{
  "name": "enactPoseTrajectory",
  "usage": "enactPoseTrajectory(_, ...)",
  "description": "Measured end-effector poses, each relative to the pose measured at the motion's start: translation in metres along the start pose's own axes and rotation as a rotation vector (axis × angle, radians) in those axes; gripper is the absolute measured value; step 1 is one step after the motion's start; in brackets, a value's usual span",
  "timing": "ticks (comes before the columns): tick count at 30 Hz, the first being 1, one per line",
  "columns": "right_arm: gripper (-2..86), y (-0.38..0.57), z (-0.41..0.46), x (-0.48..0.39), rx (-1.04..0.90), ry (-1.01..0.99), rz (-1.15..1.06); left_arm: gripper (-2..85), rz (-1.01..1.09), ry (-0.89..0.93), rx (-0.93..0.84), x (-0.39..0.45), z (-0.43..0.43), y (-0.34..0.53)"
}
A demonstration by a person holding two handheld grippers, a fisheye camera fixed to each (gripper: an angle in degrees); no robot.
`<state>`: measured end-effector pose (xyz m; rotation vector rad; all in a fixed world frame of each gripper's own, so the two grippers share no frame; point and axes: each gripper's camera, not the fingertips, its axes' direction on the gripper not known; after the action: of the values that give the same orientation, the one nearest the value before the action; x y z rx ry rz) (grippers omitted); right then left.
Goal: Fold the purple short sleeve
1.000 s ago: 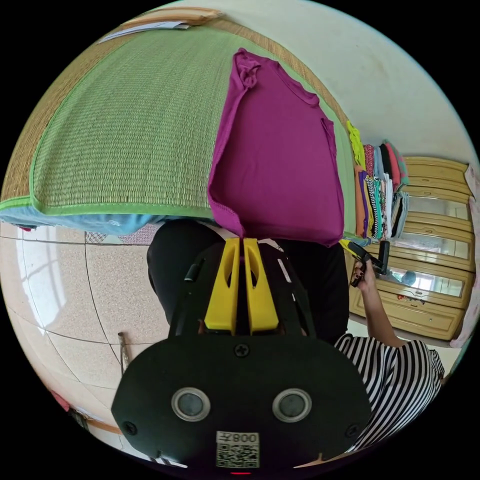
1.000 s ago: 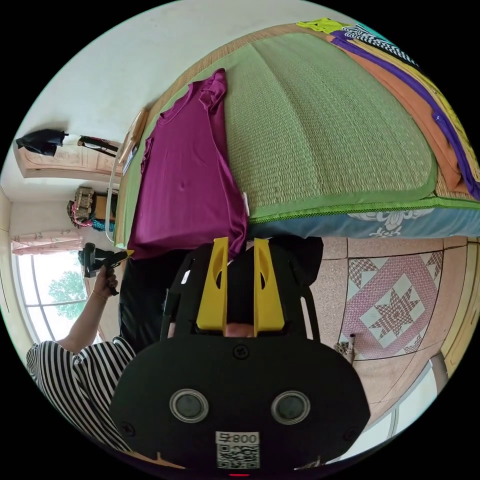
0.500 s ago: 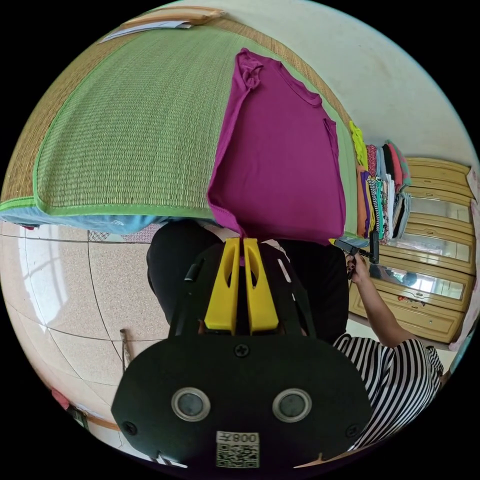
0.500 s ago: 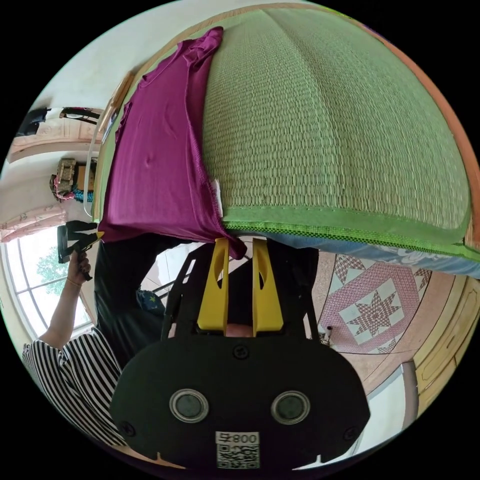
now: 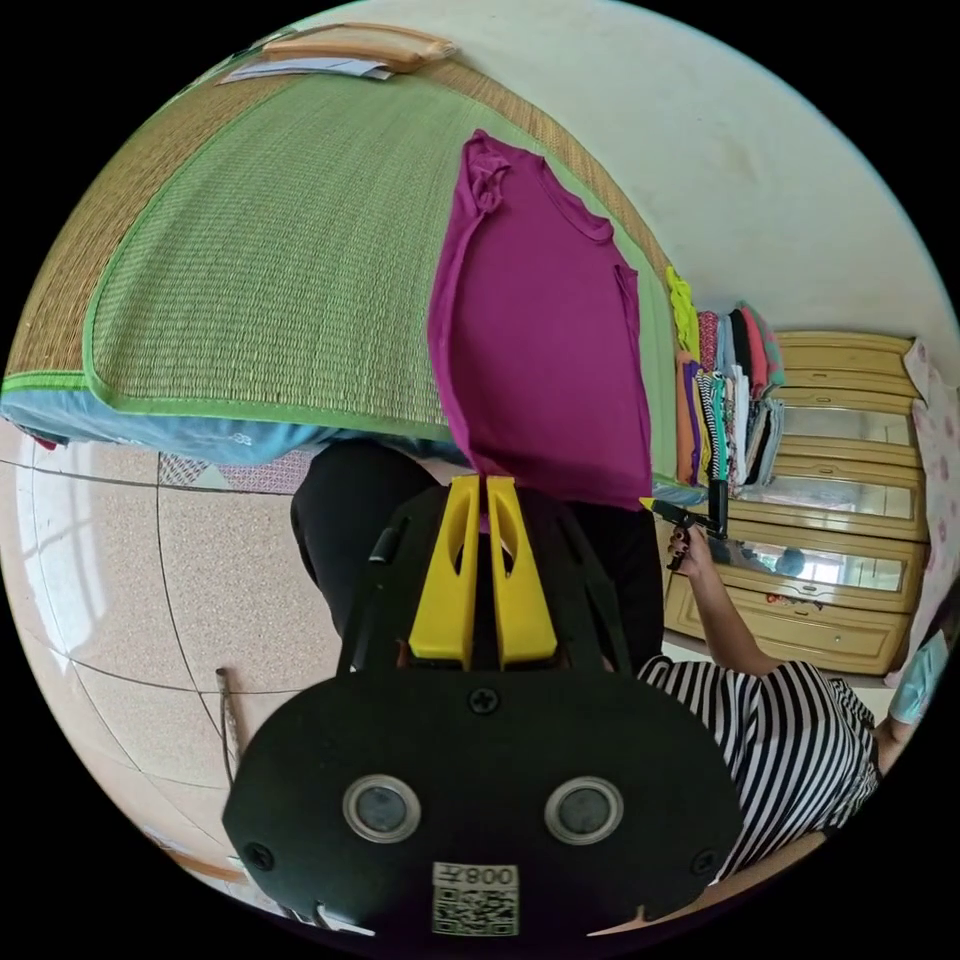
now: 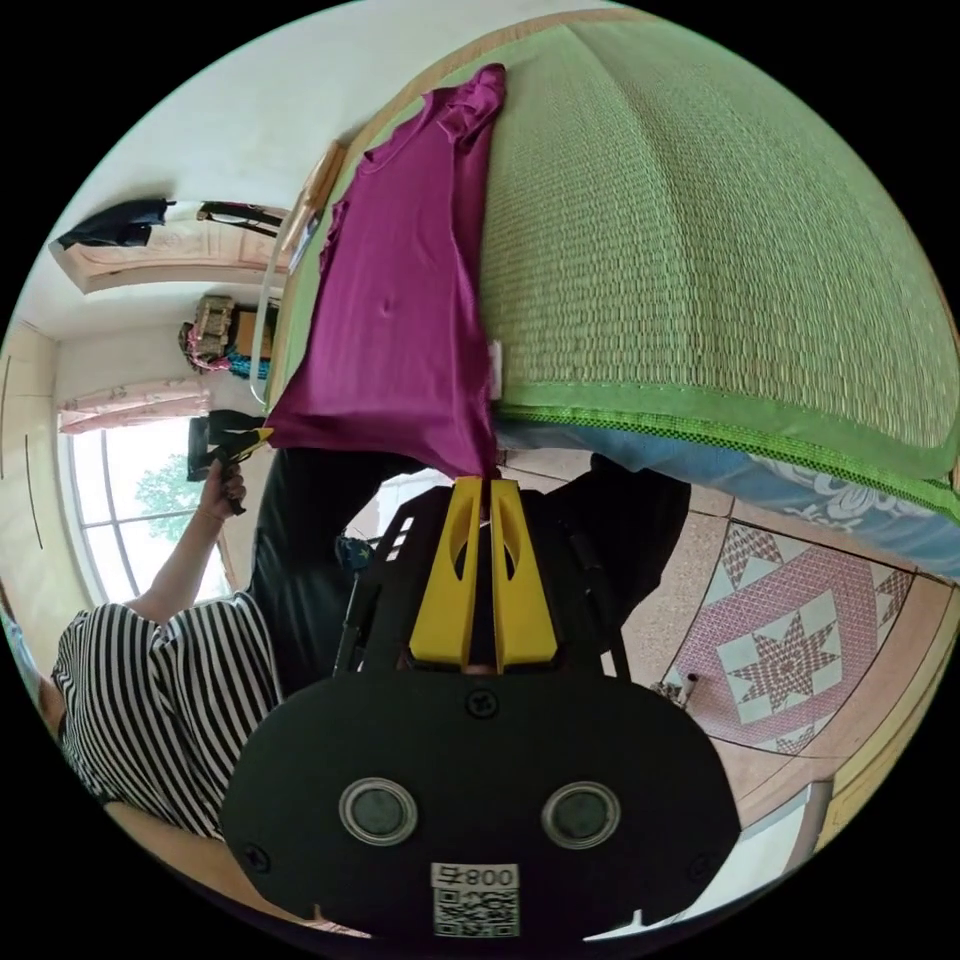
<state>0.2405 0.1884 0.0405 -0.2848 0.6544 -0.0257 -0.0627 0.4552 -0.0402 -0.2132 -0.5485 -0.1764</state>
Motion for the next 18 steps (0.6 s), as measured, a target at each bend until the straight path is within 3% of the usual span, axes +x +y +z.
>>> enactPoseTrajectory(7, 0.8, 0.035, -0.051, -0.016, 0.094, -0.136, -0.057, 0.9, 0.040, 0.109, 0.061, 0.004, -0.035, 0.042)
enactPoseTrajectory(18, 0.8, 0.092, -0.102, -0.059, 0.113, -0.150, -0.149, 0.7, 0.155, 0.210, 0.065, 0.020, -0.080, 0.110)
